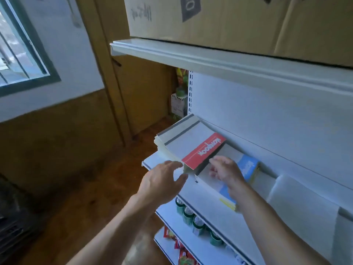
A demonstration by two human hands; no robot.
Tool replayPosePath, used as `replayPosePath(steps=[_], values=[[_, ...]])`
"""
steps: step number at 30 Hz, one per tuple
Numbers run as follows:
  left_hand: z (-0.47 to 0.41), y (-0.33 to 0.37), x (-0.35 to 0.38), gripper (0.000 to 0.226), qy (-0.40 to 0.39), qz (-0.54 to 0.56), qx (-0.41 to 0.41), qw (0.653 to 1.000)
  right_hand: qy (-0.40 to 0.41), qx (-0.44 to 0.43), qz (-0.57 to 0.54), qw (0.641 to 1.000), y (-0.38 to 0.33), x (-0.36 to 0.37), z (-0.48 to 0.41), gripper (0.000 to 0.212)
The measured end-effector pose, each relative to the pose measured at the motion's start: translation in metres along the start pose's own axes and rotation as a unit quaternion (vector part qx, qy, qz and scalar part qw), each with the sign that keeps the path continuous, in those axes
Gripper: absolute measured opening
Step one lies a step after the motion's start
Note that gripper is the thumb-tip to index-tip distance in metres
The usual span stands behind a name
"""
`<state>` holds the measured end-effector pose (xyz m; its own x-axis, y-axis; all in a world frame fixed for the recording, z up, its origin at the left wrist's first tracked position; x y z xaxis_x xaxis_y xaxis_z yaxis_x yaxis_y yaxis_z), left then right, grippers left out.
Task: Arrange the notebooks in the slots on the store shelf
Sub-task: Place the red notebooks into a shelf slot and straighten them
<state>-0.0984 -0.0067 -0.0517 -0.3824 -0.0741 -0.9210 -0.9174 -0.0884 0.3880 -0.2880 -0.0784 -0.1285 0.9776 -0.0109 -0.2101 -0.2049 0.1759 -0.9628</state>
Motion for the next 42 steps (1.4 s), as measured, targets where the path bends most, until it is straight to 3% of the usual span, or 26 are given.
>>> replayPosePath(steps=[5, 9, 13, 18, 20, 25, 29, 32, 38, 40, 42], values=[[-0.071, 0.009, 0.019, 0.059, -0.051, -0.067, 0.107, 0.991, 0.000, 0.040, -0.041, 0.998, 0.006, 0.026, -0.023, 0.023], [-0.080, 0.011, 0.048, 0.059, -0.114, -0.097, 0.198, 0.969, 0.070, 0.056, -0.043, 0.995, 0.003, 0.031, -0.026, 0.027], [-0.084, 0.018, 0.044, 0.052, -0.086, -0.038, 0.289, 0.953, 0.162, 0.056, 0.005, 0.985, 0.005, 0.015, -0.025, 0.018], [-0.142, -0.015, 0.038, 0.070, -0.064, -0.118, 0.231, 0.964, 0.206, 0.075, -0.040, 0.975, 0.022, 0.020, -0.020, 0.022], [-0.144, -0.020, 0.041, 0.071, -0.072, -0.138, 0.243, 0.957, 0.215, 0.076, -0.048, 0.972, 0.021, 0.026, -0.018, 0.022], [-0.125, -0.004, 0.056, 0.069, -0.126, -0.067, 0.301, 0.943, 0.289, 0.062, -0.061, 0.953, 0.014, 0.008, -0.008, 0.006], [-0.137, -0.007, 0.051, 0.064, -0.103, -0.059, 0.296, 0.948, 0.278, 0.059, -0.085, 0.955, 0.011, 0.010, -0.006, 0.011], [-0.136, -0.010, 0.057, 0.065, -0.130, -0.076, 0.287, 0.946, 0.287, 0.068, -0.112, 0.949, 0.014, 0.017, -0.007, 0.014], [-0.138, 0.006, 0.032, 0.051, -0.134, 0.089, 0.306, 0.938, 0.319, 0.057, -0.202, 0.924, 0.013, 0.012, 0.004, 0.016], [-0.142, 0.014, 0.023, 0.046, -0.194, 0.205, 0.248, 0.927, 0.326, 0.037, -0.236, 0.915, 0.007, 0.005, 0.013, 0.017], [-0.146, 0.020, 0.031, 0.051, -0.304, 0.338, 0.142, 0.879, 0.328, 0.014, -0.262, 0.908, -0.001, -0.003, 0.026, 0.020]])
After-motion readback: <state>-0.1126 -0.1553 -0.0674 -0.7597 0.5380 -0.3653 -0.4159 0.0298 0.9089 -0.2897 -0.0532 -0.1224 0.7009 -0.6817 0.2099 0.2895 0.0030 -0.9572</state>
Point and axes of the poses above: each hand's wrist, its own z-axis away from the middle knuckle, its own x-axis out of the palm, y = z × x, the point moved 10 cm from there along -z, towards the middle knuckle, and after that the axes turned 7 degrees about -x, right-handed, at the moved point
